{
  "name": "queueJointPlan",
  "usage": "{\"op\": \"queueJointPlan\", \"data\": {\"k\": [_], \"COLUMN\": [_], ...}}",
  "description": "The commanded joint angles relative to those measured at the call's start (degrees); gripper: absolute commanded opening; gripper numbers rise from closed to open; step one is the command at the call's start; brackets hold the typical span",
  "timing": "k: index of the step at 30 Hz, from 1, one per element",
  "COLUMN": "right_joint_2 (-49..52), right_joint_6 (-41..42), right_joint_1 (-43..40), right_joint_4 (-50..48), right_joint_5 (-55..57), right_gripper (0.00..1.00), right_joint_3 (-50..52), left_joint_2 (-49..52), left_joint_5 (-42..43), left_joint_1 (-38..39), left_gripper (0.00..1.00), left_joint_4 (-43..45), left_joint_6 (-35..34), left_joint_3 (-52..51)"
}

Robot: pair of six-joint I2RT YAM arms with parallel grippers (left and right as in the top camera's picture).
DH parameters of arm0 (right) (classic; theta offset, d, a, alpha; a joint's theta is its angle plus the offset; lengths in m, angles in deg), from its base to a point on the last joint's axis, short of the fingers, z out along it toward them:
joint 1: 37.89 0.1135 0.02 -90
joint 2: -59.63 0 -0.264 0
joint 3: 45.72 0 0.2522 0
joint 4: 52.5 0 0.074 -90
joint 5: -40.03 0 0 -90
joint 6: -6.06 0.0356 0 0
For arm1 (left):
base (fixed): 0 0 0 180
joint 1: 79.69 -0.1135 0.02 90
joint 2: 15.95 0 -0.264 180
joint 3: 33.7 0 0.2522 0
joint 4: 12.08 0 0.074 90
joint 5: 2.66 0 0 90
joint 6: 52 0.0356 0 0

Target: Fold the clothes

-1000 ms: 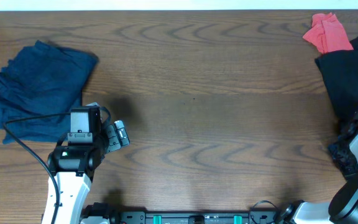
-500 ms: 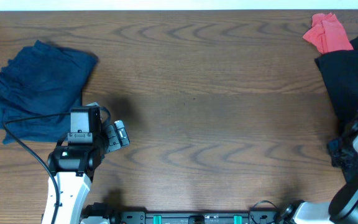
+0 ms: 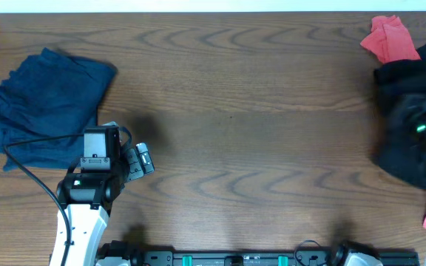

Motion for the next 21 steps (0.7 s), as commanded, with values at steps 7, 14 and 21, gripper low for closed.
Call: {"op": "queueJointPlan", "data": {"k": [7,14,21], "right_joint_2": [5.1,17.0,27.2], "right_joint_6": [-4.3,-4.3,-4.3], "right_joint_1": [21.1,36.0,44.0], "right_joint_4": [1.4,-25.9,-52.3], "right_joint_5": [-3.0,-3.5,-2.7], "right_gripper": [0.01,0.01,0.26], "right_joint_3": [9.2,13.6,13.6], "left_joint_2": [0.0,0.0,0.0], "left_joint_5": [0.0,0.0,0.0], "left_joint_1": [-0.3,-0.3,-0.3], "left_gripper": [0.98,0.98,0.98], "left_joint_4": [0.1,2.3,4.2], "left_joint_6": [-0.5,-0.7,-0.7], "left_joint_3": [1.1,1.1,1.1]}}
